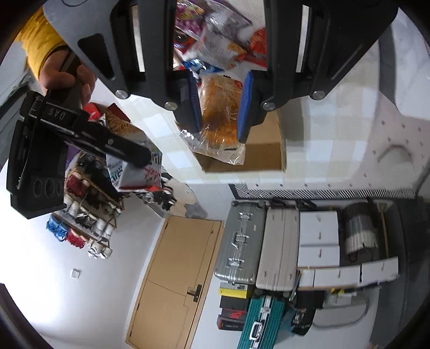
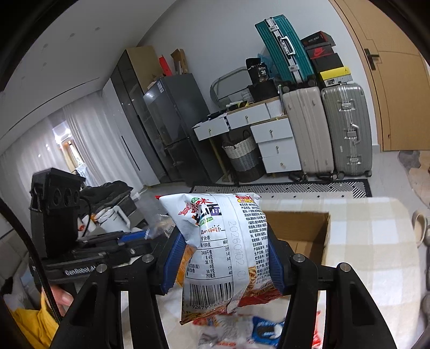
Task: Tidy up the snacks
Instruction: 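Lift both held bags and carry them over the open cardboard box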
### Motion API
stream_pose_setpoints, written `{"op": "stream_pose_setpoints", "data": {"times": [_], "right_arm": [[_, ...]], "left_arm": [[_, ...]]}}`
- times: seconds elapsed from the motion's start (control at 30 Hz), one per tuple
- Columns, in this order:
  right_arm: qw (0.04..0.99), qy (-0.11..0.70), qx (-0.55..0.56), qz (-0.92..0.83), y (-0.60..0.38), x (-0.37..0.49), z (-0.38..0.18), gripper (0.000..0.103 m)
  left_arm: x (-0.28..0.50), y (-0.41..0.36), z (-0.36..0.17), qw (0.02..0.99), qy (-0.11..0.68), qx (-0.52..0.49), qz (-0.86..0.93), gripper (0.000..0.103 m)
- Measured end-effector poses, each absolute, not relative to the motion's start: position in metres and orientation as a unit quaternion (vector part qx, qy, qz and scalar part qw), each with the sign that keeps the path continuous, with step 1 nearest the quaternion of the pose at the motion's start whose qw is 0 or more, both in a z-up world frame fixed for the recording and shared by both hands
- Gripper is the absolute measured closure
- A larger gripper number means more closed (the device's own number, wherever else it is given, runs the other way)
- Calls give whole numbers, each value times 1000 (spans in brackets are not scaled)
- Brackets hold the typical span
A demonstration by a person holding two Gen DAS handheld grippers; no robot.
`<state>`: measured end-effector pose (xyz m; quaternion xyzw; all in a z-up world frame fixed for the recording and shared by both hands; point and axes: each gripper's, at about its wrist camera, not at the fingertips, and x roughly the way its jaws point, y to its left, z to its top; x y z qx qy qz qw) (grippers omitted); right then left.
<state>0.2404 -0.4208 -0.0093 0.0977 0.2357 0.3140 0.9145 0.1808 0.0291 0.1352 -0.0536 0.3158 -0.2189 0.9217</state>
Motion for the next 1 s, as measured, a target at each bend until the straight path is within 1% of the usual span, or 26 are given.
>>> {"op": "stream_pose_setpoints", "data": {"times": [0.23,0.37,0.5,0.73,1.0], "right_arm": [[915,250,107,297,-421,277,-14,47],[913,268,116,286,-422,311,-24,47],[902,295,137,284,-424,343,-43,47],[892,333,138,272,-421,381,-81,47],[887,361,115,265,-413,398,-114,47]], "left_arm": [[216,13,167,925,307,-45,-219,81],[250,3,164,923,319,-46,-209,81],[289,-4,146,919,335,-55,-199,81],[350,-10,95,910,362,-59,-192,81],[387,-18,38,898,391,-57,-194,81]]}}
